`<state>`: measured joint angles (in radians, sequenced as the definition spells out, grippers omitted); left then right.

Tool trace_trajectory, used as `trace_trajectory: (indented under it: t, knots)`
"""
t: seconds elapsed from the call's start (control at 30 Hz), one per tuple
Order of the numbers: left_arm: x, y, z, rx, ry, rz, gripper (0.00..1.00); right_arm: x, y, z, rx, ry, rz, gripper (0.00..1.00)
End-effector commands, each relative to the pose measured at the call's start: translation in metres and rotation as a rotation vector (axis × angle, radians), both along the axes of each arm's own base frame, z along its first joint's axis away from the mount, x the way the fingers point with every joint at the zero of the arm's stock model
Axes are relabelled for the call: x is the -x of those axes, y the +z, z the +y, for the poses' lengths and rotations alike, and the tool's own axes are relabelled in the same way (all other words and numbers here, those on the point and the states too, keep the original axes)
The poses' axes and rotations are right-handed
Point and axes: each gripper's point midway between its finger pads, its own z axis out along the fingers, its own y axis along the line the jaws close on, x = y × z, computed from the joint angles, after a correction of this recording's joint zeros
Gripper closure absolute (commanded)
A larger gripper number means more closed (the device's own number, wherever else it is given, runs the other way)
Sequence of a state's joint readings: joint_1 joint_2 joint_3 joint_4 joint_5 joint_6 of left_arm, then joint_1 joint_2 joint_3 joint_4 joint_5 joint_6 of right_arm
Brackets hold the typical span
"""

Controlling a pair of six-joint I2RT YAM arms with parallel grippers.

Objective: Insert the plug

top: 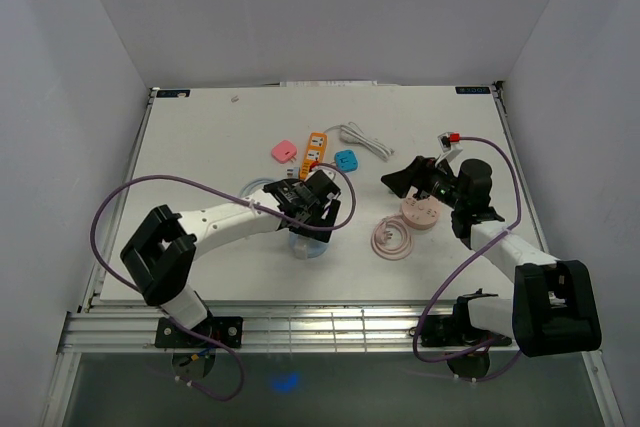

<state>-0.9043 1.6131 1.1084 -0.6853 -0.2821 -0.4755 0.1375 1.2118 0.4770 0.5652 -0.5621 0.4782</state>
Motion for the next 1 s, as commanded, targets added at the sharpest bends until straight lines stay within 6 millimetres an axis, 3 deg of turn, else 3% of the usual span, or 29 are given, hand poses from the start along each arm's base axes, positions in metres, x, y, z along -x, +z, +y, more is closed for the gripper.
trace_trajectory:
  t: [0.0,0.3,0.43,0.47,0.57,0.7,0.83,0.97]
  knots:
    - [-0.004,0.029,0.001,0.035,0.005,-0.047,0.04,-0.002,0.009,0.001,-0.015,0.012,-0.047,0.10]
    - [0.003,0.073,-0.006,0.147,-0.036,-0.085,0.03,-0.003,0.002,0.004,-0.020,0.036,-0.020,0.10]
    - [0.010,0.102,-0.024,0.216,-0.101,-0.101,0.03,-0.003,0.001,0.005,-0.021,0.040,-0.014,0.10]
    - [0.012,0.116,-0.035,0.258,-0.129,-0.103,0.02,-0.004,0.000,0.005,-0.021,0.038,-0.013,0.10]
    - [0.030,0.128,-0.062,0.332,-0.244,-0.056,0.09,-0.004,0.000,0.004,-0.019,0.034,-0.012,0.10]
    - [0.052,0.107,-0.090,0.287,-0.347,-0.003,0.10,-0.005,0.000,0.003,-0.015,0.022,-0.016,0.10]
    - [0.054,0.065,-0.102,0.246,-0.349,0.064,0.12,-0.005,0.002,-0.003,-0.007,-0.016,-0.025,0.09]
    - [0.048,0.048,-0.116,0.276,-0.361,0.047,0.16,-0.011,0.004,-0.025,0.048,-0.154,-0.041,0.09]
